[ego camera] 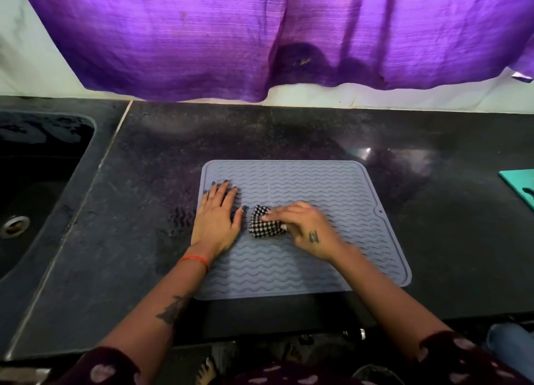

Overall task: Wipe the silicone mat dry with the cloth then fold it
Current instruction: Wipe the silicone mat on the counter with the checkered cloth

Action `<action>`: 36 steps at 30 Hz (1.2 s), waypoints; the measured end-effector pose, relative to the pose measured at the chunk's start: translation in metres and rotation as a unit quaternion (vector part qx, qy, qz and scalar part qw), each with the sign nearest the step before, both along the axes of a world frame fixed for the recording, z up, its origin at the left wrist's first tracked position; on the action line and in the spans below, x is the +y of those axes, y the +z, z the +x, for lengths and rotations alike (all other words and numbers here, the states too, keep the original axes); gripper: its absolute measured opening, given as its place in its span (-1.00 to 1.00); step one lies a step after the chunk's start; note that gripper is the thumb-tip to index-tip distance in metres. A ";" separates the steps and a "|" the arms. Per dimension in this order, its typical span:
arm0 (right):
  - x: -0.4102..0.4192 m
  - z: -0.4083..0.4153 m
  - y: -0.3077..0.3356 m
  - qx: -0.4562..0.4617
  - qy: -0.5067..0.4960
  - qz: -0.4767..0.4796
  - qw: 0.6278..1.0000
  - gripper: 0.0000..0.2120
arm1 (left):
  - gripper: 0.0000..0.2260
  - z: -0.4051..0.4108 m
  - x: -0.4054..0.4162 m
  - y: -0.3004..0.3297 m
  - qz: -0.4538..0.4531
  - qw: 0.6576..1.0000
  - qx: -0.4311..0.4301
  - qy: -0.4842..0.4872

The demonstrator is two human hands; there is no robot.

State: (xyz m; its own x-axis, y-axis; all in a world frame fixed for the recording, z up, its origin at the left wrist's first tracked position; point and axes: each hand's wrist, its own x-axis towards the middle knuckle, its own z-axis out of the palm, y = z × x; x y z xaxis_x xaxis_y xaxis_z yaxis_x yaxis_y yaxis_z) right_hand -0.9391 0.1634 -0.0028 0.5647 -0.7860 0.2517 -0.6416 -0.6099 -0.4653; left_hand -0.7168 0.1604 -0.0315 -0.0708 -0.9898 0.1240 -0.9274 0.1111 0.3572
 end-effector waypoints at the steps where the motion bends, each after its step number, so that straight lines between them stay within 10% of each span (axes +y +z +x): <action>1: -0.008 0.003 0.002 -0.008 -0.012 -0.016 1.000 -0.52 | -0.43 0.000 0.000 0.000 0.007 1.000 -0.002 -0.001; 36: -0.126 0.014 0.008 0.109 -0.100 0.045 0.988 -0.37 | -0.42 0.003 -0.003 -0.008 -0.007 1.000 0.015 0.008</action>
